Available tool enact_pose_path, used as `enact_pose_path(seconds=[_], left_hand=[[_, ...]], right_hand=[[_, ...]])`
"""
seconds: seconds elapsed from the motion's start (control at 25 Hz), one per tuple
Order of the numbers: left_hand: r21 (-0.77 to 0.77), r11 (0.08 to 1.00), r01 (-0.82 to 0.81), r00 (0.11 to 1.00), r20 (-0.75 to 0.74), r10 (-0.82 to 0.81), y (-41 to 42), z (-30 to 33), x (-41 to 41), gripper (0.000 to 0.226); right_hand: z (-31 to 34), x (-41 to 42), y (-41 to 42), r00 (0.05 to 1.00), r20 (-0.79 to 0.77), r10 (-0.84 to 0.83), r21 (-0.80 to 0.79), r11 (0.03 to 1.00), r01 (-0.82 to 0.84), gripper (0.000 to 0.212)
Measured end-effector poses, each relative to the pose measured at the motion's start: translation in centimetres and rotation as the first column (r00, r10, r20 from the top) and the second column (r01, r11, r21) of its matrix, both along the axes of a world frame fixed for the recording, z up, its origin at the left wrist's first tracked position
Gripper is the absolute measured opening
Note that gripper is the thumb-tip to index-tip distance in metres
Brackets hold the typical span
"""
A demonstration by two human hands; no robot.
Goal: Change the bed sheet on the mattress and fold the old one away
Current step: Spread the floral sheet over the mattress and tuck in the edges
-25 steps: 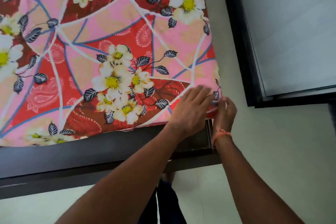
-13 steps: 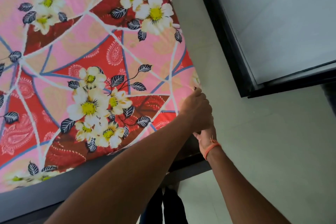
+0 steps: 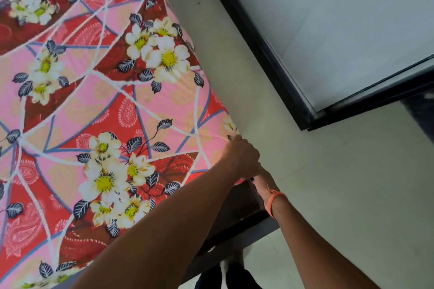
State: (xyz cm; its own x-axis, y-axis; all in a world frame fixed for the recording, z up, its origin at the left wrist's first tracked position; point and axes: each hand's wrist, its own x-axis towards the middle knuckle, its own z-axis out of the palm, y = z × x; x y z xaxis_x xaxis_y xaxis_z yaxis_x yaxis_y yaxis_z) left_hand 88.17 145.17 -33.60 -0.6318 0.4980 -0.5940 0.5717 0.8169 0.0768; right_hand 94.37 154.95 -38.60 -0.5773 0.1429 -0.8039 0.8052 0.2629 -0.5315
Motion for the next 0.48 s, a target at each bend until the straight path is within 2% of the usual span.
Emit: enact_pose_path(seconds=[0.04, 0.08, 0.12, 0.24, 0.36, 0.44, 0.48], left_hand=[[0.003, 1.0, -0.009, 1.0, -0.011, 0.009, 0.0, 0.1, -0.8, 0.036], [-0.019, 1.0, -0.011, 0.999, -0.03, 0.01, -0.1, 0.2, -1.6, 0.035], [-0.078, 0.997, -0.003, 0.999, -0.045, -0.001, -0.1, 0.0, -2.4, 0.036], [-0.292, 0.955, 0.049, 0.998, 0.043, -0.038, 0.6, -1.7, -3.6, 0.049], [-0.392, 0.916, 0.084, 0.988, 0.15, -0.026, 1.9, -3.5, -5.0, 0.065], [-0.412, 0.91, 0.042, 0.985, 0.168, 0.031, 2.7, -4.1, -6.1, 0.059], [-0.414, 0.91, 0.009, 0.982, 0.176, 0.07, 3.2, -4.2, -6.5, 0.055]], right_hand=[[0.3, -1.1, 0.5, 0.999, -0.025, 0.047, 0.082, 0.996, -0.045, 0.023], [0.4, -2.1, 0.7, 0.999, -0.047, 0.025, 0.125, 0.992, -0.019, 0.022], [0.3, -3.0, 0.7, 0.997, -0.071, 0.015, 0.118, 0.993, -0.006, 0.019], [-0.5, -3.7, -0.5, 0.999, -0.041, -0.012, -0.034, 0.999, 0.01, 0.025], [-1.1, -3.7, -0.7, 1.0, 0.001, -0.024, -0.123, 0.992, 0.024, 0.033], [-1.6, -4.4, -0.1, 0.995, 0.069, 0.065, -0.141, 0.989, -0.055, 0.034], [-1.6, -4.8, 0.3, 0.987, 0.103, 0.124, -0.163, 0.981, -0.106, 0.028]])
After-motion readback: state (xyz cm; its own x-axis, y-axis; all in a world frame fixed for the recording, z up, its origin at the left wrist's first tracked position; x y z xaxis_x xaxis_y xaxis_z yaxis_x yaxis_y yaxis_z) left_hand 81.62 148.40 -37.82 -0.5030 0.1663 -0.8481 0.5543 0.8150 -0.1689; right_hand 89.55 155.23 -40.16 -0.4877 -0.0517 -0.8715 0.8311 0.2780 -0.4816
